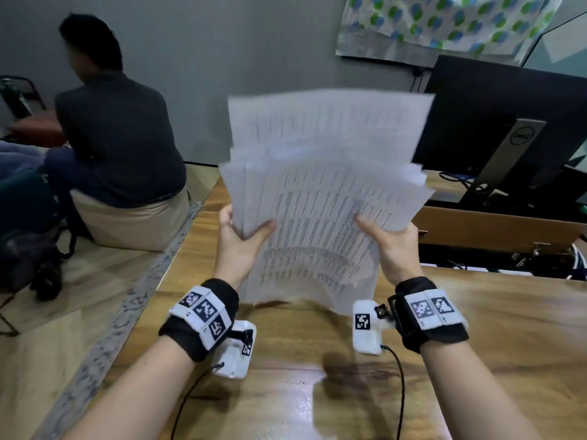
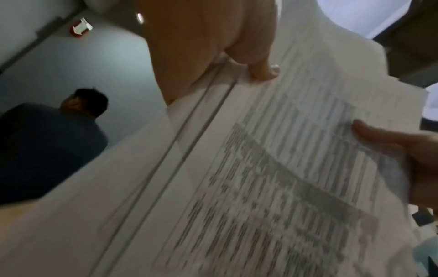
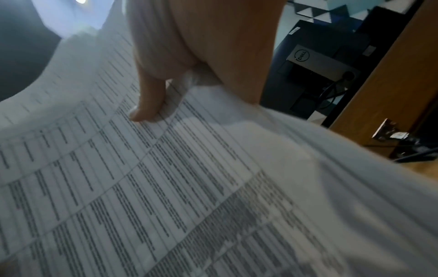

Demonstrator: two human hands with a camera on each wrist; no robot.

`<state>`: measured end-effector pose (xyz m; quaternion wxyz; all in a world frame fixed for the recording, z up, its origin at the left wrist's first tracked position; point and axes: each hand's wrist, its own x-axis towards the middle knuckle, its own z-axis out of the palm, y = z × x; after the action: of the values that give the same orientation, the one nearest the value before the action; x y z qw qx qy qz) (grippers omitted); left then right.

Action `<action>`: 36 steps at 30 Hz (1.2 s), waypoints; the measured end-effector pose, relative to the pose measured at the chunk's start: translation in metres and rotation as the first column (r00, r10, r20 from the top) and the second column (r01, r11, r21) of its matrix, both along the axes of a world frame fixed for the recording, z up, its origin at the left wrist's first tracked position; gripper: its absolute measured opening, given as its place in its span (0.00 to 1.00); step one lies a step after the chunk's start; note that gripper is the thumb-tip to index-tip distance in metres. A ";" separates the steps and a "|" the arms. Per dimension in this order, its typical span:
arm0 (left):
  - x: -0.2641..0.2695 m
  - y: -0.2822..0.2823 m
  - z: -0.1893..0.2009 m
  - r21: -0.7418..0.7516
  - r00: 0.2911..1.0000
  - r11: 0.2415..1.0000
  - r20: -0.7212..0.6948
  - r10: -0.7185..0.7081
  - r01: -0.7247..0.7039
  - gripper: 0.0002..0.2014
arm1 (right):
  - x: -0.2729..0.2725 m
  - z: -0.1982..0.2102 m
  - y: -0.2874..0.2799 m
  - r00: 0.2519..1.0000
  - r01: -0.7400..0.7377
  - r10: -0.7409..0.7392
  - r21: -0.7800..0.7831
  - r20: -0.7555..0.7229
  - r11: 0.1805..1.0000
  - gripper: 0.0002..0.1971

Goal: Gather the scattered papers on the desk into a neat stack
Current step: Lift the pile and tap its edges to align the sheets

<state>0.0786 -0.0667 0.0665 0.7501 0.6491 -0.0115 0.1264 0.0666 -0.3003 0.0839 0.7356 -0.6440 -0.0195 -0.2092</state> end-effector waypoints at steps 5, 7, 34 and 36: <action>-0.006 -0.004 -0.012 0.001 0.998 0.999 -0.049 -0.034 0.034 0.30 | -0.007 -0.019 0.004 0.997 0.004 -0.010 -0.081 -0.075 0.997 0.22; -0.001 -0.004 -0.005 0.015 0.999 0.999 -0.028 -0.047 0.047 0.35 | -0.006 -0.011 0.003 0.998 0.020 -0.025 -0.078 -0.061 0.997 0.21; 0.003 -0.007 0.044 0.027 0.980 0.998 0.185 -0.067 0.063 0.28 | 0.013 0.063 0.005 0.962 0.217 -0.224 0.061 0.158 0.974 0.08; 0.003 -0.007 0.045 0.029 0.980 0.997 0.188 -0.070 0.065 0.27 | 0.016 0.058 0.003 0.953 0.267 -0.272 0.058 0.130 0.962 0.06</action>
<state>0.0819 -0.0740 0.1117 0.7422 0.6417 -0.1059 0.1616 0.0829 -0.2968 0.1420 0.7099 -0.6099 0.0225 -0.3515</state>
